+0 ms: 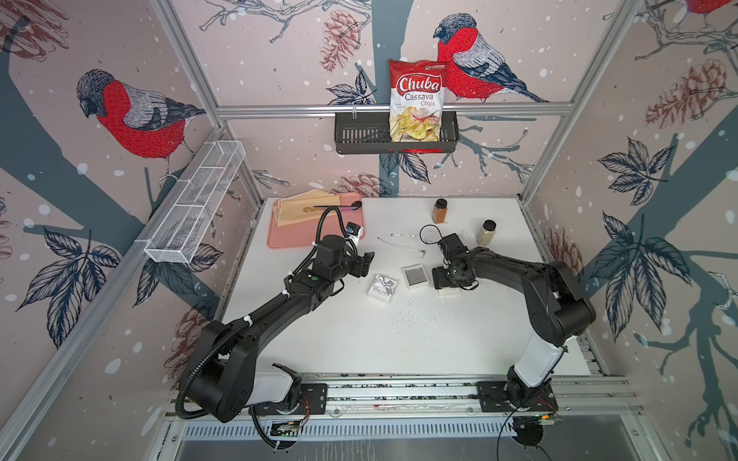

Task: Take the necklace out of the lift-off lid jewelry box
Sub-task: Pick up the lid from the center of the board.

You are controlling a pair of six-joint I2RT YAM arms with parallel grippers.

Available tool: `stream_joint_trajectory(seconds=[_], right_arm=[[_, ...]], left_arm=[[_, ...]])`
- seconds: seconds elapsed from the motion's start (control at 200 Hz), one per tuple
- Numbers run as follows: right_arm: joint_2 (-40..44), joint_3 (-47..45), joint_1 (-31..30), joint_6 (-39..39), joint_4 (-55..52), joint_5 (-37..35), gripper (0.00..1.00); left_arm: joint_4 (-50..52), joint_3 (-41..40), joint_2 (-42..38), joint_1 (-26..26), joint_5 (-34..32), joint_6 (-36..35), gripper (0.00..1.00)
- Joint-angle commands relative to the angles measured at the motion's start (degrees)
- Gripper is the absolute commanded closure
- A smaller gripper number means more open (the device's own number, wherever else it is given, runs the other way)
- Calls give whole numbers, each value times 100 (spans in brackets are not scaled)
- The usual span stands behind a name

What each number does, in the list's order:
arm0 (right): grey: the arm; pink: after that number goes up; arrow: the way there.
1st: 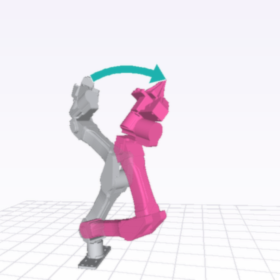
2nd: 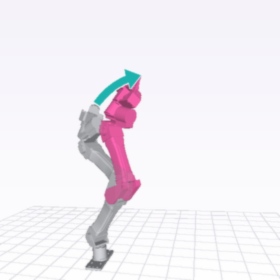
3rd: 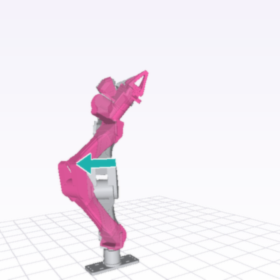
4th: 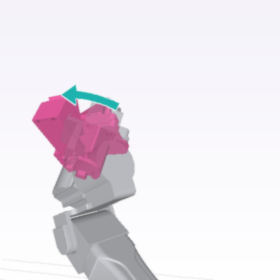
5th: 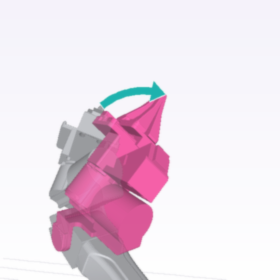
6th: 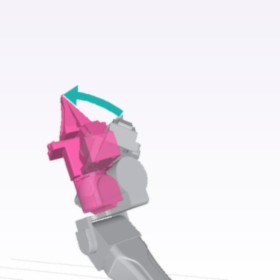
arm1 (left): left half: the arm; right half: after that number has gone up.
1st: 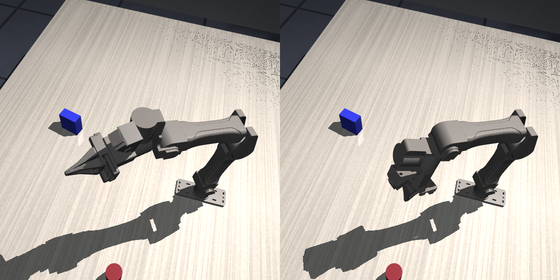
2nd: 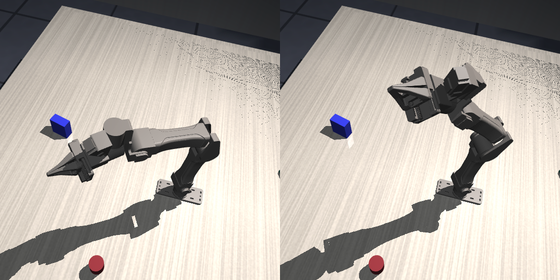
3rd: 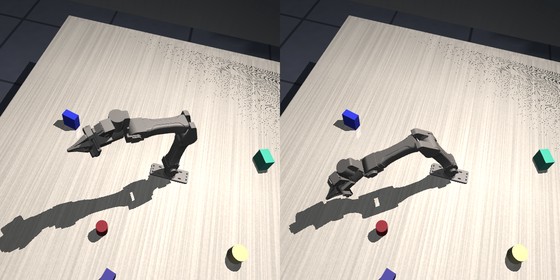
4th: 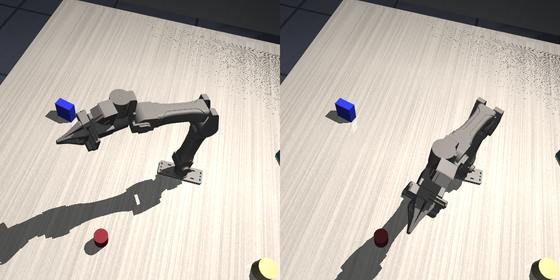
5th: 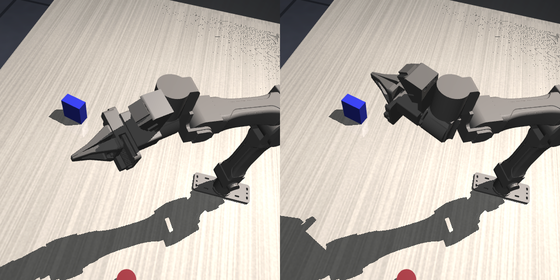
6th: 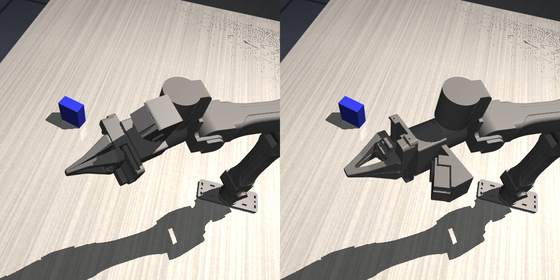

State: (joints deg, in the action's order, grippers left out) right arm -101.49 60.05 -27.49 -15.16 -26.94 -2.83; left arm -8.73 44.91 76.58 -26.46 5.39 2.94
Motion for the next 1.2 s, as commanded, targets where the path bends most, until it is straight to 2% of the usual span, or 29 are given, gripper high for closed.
stream_joint_trajectory(seconds=[0.0, 0.37, 0.775, 1.196], right_arm=[[174, 70, -1, 120, -212, 154, 25], [412, 713, -141, 403, -583, 610, 28], [-642, 2129, -695, 612, -964, 638, 27], [-1021, 2283, -890, 611, -1042, 538, 27]], left_arm=[[-199, 15, -32, 9, -46, -4, 22], [-191, -13, -73, 10, -82, -17, 22], [-162, -266, -347, 16, -141, -83, 22], [-182, -440, -460, 44, -188, -117, 22]])
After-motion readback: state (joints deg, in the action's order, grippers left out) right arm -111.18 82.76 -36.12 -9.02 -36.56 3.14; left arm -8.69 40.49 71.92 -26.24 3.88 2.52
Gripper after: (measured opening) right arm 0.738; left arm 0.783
